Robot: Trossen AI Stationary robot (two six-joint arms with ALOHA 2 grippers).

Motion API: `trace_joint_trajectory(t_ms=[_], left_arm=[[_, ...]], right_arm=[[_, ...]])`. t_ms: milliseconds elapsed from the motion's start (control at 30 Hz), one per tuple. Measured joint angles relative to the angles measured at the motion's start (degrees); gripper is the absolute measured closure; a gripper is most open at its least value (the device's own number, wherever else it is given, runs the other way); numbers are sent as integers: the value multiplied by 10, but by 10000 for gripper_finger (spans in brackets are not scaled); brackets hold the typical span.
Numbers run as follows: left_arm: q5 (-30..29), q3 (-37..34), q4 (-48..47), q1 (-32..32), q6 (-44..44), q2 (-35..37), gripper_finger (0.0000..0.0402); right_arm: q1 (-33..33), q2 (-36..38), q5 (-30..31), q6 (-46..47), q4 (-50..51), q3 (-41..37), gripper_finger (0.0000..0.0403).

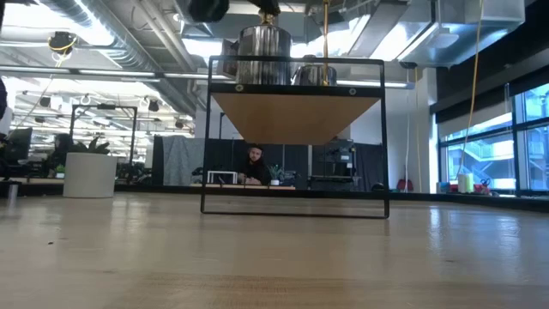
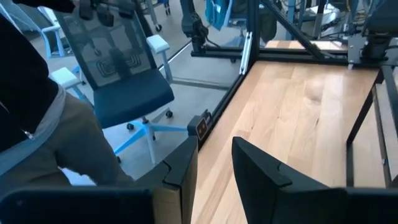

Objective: Pick & Place candle stick holders
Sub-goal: Put the silver scented candle on the shelf

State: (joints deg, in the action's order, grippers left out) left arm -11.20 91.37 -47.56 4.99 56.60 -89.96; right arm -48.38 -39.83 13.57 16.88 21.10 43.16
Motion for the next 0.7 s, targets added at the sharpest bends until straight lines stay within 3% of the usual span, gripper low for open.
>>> trace_joint_trajectory(t_ms=[367, 700], left_arm=[[-24, 278, -310, 10, -45, -137, 400], [-28, 294, -341, 0, -59, -166, 400]], right_arm=[[-1, 13, -24, 3, 23, 0, 300], [-1, 16, -33, -8, 25, 0, 300]])
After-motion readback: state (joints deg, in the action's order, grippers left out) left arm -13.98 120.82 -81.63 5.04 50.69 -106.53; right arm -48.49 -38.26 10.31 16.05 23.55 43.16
